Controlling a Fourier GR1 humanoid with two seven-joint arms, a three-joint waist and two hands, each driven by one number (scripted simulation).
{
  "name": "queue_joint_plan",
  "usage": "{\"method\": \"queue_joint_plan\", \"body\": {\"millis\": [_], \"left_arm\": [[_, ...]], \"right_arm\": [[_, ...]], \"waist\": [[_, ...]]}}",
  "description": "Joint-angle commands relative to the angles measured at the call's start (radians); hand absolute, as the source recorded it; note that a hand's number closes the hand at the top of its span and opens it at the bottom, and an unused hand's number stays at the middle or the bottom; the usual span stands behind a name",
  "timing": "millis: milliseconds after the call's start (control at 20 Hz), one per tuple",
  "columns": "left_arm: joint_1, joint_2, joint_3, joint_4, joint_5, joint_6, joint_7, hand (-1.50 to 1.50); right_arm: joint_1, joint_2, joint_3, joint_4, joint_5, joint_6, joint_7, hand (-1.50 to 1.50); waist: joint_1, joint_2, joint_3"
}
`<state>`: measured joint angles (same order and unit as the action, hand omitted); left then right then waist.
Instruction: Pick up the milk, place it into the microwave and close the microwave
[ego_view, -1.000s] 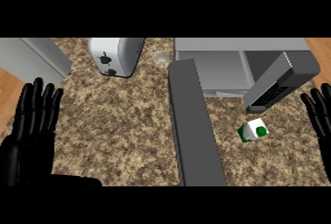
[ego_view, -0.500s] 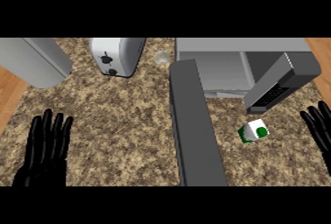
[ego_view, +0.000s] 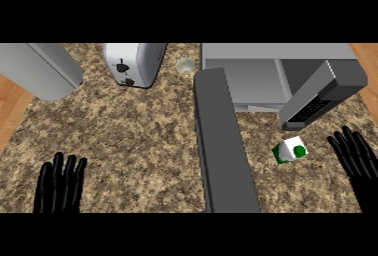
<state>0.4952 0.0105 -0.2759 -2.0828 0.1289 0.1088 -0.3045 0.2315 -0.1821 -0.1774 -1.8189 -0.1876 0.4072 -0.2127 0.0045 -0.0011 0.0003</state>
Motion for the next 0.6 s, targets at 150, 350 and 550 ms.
{"method": "queue_joint_plan", "body": {"millis": [150, 350, 550], "left_arm": [[0.121, 0.029, -0.034, 0.022, 0.008, -0.037, -0.147, -1.50], [0.161, 0.047, -0.040, -0.011, 0.021, -0.042, -0.165, -1.50], [0.098, 0.010, -0.071, 0.048, -0.009, 0.003, -0.150, -1.50]], "right_arm": [[-0.071, 0.017, -0.025, 0.175, 0.035, 0.008, -0.078, -1.50], [-0.096, 0.048, -0.022, 0.345, 0.162, -0.047, -0.238, -1.50], [-0.098, 0.073, -0.042, 0.343, 0.154, -0.110, -0.213, -1.50]], "waist": [[0.003, 0.000, 0.000], [0.006, 0.000, 0.000], [-0.002, 0.000, 0.000]]}}
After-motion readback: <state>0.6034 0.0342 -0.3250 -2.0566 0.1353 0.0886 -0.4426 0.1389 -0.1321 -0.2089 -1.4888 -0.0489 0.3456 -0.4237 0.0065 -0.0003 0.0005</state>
